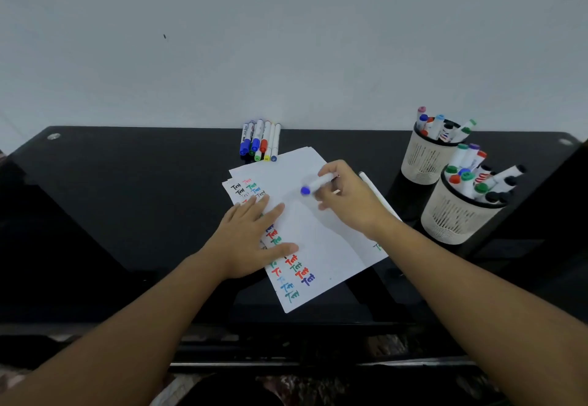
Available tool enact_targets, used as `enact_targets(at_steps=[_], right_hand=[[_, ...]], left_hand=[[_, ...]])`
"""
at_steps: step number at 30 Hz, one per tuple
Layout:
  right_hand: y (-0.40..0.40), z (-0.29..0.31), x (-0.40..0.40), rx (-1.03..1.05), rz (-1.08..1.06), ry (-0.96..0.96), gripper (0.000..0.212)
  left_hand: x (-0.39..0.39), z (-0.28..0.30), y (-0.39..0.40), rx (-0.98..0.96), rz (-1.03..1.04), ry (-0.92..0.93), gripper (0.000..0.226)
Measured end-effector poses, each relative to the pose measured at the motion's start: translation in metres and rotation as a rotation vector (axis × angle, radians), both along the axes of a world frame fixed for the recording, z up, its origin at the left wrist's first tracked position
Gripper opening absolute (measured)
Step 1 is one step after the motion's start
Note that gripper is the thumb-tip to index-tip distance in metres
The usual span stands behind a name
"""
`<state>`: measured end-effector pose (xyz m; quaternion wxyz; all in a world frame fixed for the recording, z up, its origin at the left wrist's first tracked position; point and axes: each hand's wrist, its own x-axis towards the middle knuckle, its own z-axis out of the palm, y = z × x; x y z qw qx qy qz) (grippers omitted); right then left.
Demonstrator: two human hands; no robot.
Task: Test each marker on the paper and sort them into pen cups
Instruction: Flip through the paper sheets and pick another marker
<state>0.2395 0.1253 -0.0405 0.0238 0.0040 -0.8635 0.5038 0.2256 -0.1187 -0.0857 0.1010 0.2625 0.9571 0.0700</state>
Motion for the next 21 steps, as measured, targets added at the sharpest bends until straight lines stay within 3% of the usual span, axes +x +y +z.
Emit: enact_targets(at_steps=[1, 5, 9, 14, 21], right_hand=[[0.002, 0.004, 0.001, 0.015, -0.03, 0.019, 0.014], [0.017, 0.024, 0.004, 0.186, -0.162, 0.179, 0.041], [0.041, 0.056, 0.006, 0.296, -0.225, 0.292, 0.02], [0.081, 0.097, 0.001, 0.444, -0.352, 0.355, 0.025], [0.145, 0.12, -0.008, 0.475, -0.563, 0.307, 0.029]], left_hand=[[0.001, -0.002, 0.0, 0.005, -0.005, 0.012, 0.095], [0.001, -0.007, -0.005, 0.016, 0.003, 0.039, 0.095], [0.002, -0.007, -0.003, 0.017, 0.014, 0.033, 0.099], [0.002, -0.004, -0.001, 0.045, 0.028, 0.016, 0.104], [0.002, -0.003, 0.003, 0.05, 0.035, 0.01, 0.106]])
